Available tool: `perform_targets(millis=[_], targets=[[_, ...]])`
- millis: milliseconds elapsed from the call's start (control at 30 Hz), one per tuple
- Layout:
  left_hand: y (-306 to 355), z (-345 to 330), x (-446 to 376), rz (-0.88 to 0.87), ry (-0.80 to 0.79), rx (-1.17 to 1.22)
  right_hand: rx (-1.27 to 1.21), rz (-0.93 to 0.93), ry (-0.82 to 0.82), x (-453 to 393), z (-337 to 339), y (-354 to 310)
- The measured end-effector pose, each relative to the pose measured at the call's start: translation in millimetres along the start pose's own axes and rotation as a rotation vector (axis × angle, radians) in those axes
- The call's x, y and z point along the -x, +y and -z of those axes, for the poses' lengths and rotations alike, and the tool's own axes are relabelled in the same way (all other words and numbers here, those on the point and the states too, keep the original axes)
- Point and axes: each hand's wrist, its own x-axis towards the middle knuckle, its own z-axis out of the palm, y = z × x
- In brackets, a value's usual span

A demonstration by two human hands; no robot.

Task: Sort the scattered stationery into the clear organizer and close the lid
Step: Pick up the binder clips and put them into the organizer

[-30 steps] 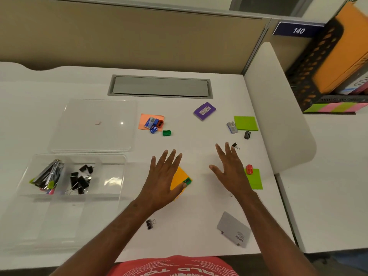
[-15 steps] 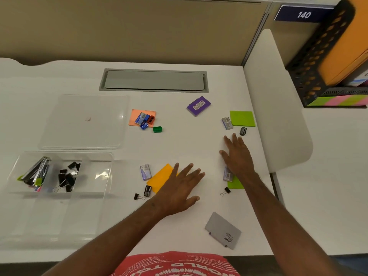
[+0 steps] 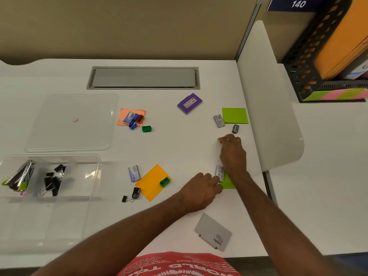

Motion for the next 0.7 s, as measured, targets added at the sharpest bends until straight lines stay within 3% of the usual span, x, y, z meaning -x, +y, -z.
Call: perform_targets(millis=[267,333,467,700], targets=[[-3,1,1,0.117,0.039,0.148,-0.122,0.041,0.094,5,1,6],[-3,4,7,0.130,0.024,0.185,-0.305,0.029,0.115,11,4,6],[-7,9,27,0.294,-0.070,0.476,-0.659,0.029,0.210,29,14,-3],[-23,24,91,0.526,0.082,1.037,-1.233,-0.226,0.078,51,21,-38]])
